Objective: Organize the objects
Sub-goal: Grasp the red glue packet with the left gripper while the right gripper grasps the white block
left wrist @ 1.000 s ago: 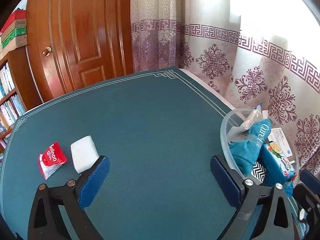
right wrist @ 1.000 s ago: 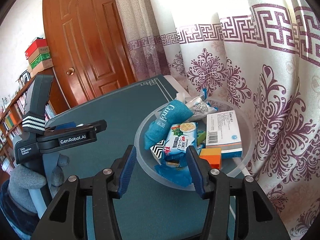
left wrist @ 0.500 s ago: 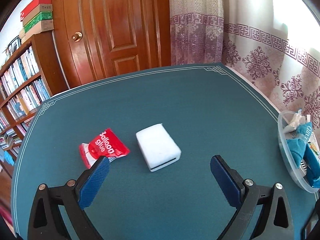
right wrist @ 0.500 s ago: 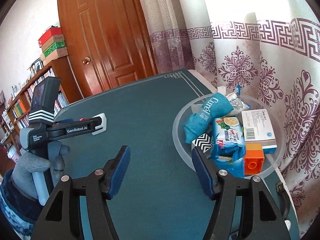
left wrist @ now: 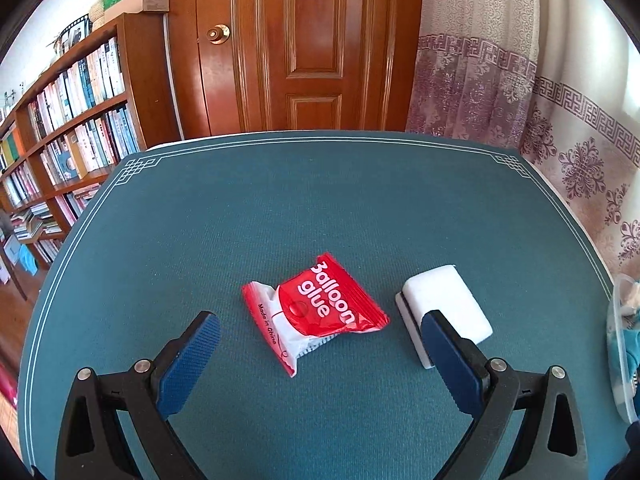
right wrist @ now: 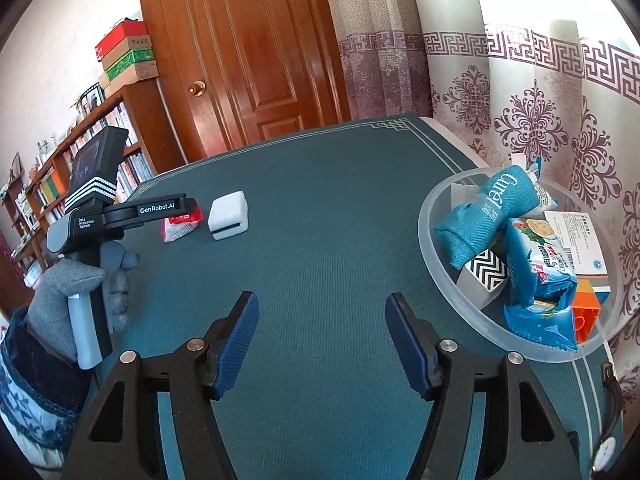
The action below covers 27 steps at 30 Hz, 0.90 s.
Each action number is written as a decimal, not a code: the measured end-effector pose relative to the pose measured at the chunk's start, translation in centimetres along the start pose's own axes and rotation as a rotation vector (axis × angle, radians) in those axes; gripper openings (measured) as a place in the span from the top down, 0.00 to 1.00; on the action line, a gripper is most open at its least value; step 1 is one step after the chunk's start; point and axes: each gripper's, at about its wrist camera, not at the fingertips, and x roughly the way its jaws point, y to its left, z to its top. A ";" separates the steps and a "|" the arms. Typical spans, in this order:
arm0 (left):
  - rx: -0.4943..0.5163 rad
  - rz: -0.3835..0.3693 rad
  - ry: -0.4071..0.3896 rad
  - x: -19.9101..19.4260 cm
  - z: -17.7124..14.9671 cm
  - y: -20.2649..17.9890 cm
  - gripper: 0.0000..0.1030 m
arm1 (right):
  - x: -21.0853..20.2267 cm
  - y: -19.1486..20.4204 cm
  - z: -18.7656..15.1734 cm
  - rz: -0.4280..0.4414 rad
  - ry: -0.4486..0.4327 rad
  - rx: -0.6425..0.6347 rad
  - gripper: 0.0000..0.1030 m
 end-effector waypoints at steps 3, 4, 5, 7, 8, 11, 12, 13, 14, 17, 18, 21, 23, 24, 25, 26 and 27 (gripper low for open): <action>-0.033 -0.001 0.015 0.8 0.5 0.7 0.01 | 0.7 0.4 0.1 0.006 0.012 -0.011 0.35; -0.046 0.001 0.019 1.1 0.8 0.8 0.01 | 0.9 0.7 0.1 0.008 0.016 -0.016 0.35; -0.058 0.005 0.023 1.4 1.0 1.0 0.01 | 1.2 0.9 0.1 0.010 0.019 -0.021 0.35; -0.081 0.016 0.037 2.1 1.3 1.3 0.01 | 1.6 1.3 0.2 0.014 0.024 -0.030 0.35; -0.092 0.016 0.043 2.3 1.5 1.5 0.01 | 1.8 1.4 0.3 0.015 0.026 -0.034 0.35; -0.115 0.016 0.053 3.1 1.7 1.7 0.01 | 2.4 1.9 0.4 0.018 0.034 -0.044 0.35; -0.116 0.018 0.058 3.3 1.7 1.8 0.01 | 2.6 2.0 0.4 0.018 0.038 -0.047 0.35; -0.119 0.018 0.060 3.5 1.6 1.9 0.01 | 2.9 2.1 0.4 0.018 0.042 -0.050 0.35; -0.122 0.016 0.064 3.7 1.4 2.0 0.02 | 3.2 2.3 0.5 0.018 0.047 -0.054 0.35; -0.122 -0.003 0.092 4.5 1.0 2.3 0.18 | 4.1 2.9 0.7 0.019 0.060 -0.069 0.35; -0.109 0.014 0.071 4.4 0.9 2.3 0.21 | 4.4 3.1 0.7 0.021 0.067 -0.073 0.35; -0.097 0.013 0.059 4.1 0.7 2.6 0.34 | 5.4 3.6 1.1 0.031 0.083 -0.081 0.35; -0.099 0.013 0.051 3.9 0.6 2.9 0.44 | 6.1 4.2 1.4 0.031 0.086 -0.094 0.35; -0.102 0.004 0.049 3.8 0.6 3.0 0.44 | 6.5 4.6 1.6 0.033 0.088 -0.101 0.35; -0.104 -0.001 0.046 3.8 0.5 3.1 0.46 | 6.9 5.0 1.8 0.035 0.089 -0.108 0.35; -0.105 -0.007 0.046 3.7 0.5 3.2 0.47 | 7.3 5.3 2.0 0.037 0.090 -0.115 0.35; -0.109 -0.017 0.046 3.6 0.6 3.4 0.50 | 7.8 5.7 2.2 0.038 0.091 -0.125 0.35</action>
